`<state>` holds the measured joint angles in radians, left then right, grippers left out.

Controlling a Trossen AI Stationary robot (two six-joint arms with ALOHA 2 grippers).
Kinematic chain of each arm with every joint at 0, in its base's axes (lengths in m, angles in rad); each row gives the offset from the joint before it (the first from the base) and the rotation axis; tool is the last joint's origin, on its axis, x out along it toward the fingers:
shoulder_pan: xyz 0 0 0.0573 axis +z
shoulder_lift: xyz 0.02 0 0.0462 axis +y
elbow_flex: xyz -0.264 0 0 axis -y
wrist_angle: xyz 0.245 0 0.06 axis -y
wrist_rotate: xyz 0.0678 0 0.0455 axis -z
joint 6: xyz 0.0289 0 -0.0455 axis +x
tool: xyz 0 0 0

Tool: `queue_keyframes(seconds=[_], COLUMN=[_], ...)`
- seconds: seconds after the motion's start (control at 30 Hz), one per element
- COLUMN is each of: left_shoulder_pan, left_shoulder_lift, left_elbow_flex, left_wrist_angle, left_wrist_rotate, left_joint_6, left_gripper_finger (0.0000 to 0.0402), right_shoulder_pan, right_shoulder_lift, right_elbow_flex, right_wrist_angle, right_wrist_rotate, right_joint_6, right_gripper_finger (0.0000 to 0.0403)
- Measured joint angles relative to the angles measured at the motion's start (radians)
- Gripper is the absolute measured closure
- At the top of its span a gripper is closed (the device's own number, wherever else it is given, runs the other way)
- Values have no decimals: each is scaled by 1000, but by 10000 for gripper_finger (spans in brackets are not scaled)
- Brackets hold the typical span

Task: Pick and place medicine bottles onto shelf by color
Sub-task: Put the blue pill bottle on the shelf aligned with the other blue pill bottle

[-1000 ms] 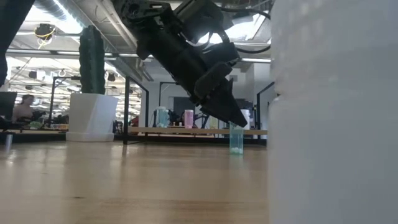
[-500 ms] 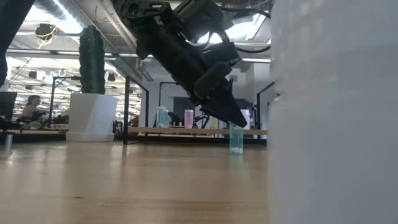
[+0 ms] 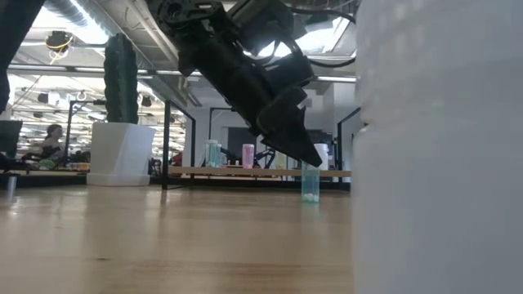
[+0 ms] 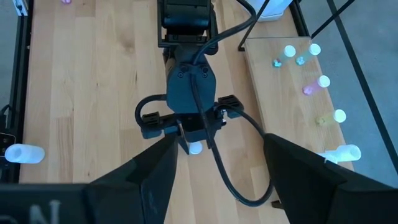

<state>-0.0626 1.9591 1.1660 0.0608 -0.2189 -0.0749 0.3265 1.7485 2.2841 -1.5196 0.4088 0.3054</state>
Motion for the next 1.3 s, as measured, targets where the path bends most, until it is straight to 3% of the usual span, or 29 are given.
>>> queue_keyframes(seconds=[0.7,1.3], left_shoulder_pan=[-13,-13], left_shoulder_lift=[-1,-13], left_elbow_flex=[0,0], left_wrist_angle=[-2,-25], left_wrist_rotate=[30,30], left_joint_6=[0,0], left_gripper_finger=[290,294], right_shoulder_pan=[0,0], right_shoulder_lift=[0,0], right_elbow_flex=[0,0], right_wrist_angle=[0,0], right_wrist_rotate=[0,0], right_joint_6=[0,0], right_gripper_finger=[163,163])
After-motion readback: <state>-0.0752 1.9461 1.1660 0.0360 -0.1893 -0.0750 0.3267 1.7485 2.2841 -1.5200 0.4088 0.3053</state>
